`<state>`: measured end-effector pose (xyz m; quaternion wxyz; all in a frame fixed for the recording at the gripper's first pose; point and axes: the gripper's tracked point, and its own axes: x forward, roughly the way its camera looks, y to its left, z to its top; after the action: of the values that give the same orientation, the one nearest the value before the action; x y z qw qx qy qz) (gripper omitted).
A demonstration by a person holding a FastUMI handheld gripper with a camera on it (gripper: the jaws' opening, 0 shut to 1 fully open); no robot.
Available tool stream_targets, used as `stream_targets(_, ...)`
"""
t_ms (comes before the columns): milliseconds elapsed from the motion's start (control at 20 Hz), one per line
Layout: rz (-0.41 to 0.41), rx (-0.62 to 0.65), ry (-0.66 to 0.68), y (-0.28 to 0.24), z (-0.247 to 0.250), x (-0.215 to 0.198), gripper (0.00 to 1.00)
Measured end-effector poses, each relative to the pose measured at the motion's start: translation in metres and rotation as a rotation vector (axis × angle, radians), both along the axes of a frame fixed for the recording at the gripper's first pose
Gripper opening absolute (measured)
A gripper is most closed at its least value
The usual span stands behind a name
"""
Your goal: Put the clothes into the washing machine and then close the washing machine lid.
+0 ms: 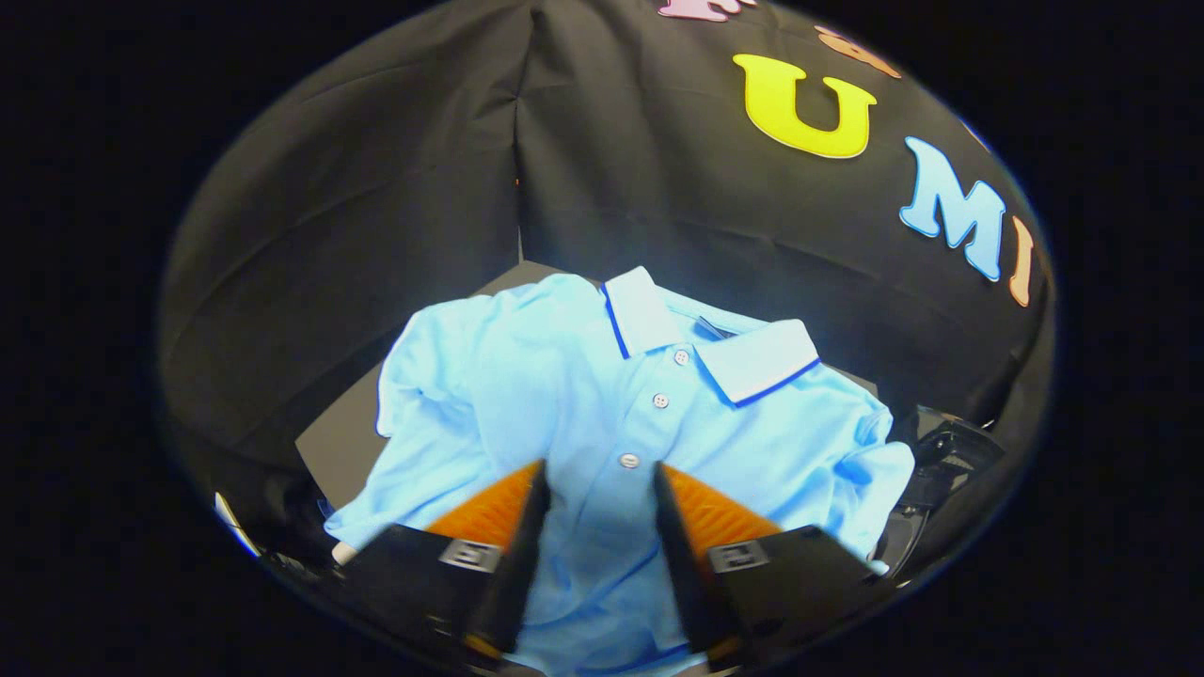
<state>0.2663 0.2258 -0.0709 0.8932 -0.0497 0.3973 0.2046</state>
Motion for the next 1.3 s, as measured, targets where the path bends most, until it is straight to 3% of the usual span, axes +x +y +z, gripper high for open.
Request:
stream_targets(100, 0.005, -0.016, -0.008, 0.0, 0.002, 0.001, 0.33)
stream_targets(150, -0.004, -0.009, -0.02, -0.001, 0.003, 0.004, 0.33)
stream_targets(200, -0.007, -0.009, -0.011, 0.0, 0.005, 0.002, 0.09)
stream_targets(700, -0.016, 0.052, -0.087, -0.005, 0.029, 0.005, 0.09)
stream_targets(1300, -0.068, 0.309, -0.261, -0.037, 0.149, 0.018, 0.08)
